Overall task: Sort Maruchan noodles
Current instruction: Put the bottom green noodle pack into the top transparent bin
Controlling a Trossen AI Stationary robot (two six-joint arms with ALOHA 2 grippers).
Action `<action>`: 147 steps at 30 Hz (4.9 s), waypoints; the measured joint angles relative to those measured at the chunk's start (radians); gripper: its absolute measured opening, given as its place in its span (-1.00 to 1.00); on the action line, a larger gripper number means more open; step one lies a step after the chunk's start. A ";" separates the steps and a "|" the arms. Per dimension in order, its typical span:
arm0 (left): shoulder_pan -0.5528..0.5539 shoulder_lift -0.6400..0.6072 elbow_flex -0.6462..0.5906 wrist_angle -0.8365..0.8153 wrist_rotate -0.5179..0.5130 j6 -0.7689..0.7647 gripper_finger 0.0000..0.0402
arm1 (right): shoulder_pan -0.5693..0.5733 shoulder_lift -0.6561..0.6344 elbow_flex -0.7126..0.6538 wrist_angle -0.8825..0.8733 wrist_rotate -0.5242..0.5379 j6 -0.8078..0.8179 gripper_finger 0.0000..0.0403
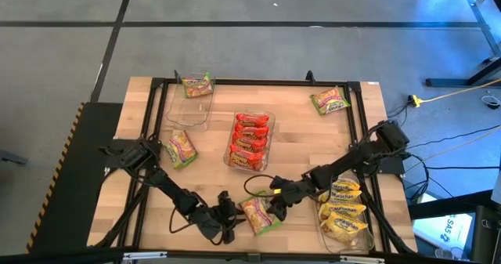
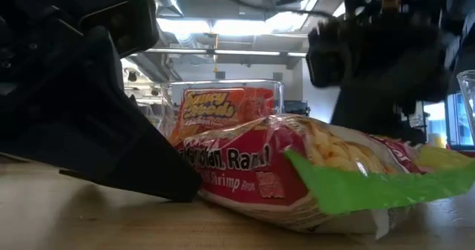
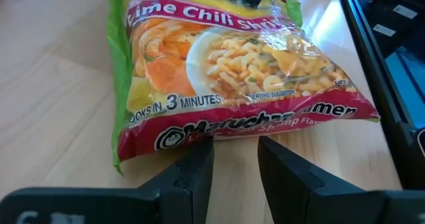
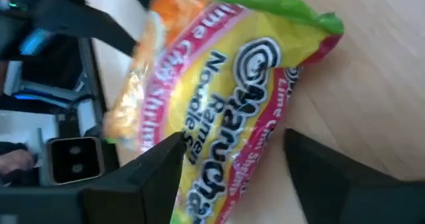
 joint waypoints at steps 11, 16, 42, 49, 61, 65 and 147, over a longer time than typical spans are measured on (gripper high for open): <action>0.008 0.002 0.000 -0.006 0.008 0.018 -0.43 | 0.000 0.080 0.001 0.160 -0.031 0.032 0.43; 0.018 0.002 0.000 -0.005 0.018 0.026 -0.43 | 0.000 0.081 0.000 0.183 0.000 0.035 0.56; 0.067 0.006 -0.001 0.069 0.050 0.103 -0.43 | 0.029 0.082 0.000 0.340 0.136 -0.092 0.16; 0.056 -0.033 -0.002 0.031 0.122 0.105 -0.43 | 0.034 0.082 0.000 0.332 0.138 -0.207 -0.24; -0.016 -0.290 -0.001 -0.251 0.240 0.051 -0.43 | 0.035 0.078 0.015 0.352 0.119 -0.459 -0.43; -0.014 -0.356 -0.001 -0.253 0.248 0.052 -0.43 | 0.034 0.079 0.037 0.339 0.145 -0.564 -0.45; 0.118 -0.417 -0.001 -0.382 0.385 0.160 -0.39 | 0.074 -0.134 0.269 -0.550 0.179 -0.730 0.35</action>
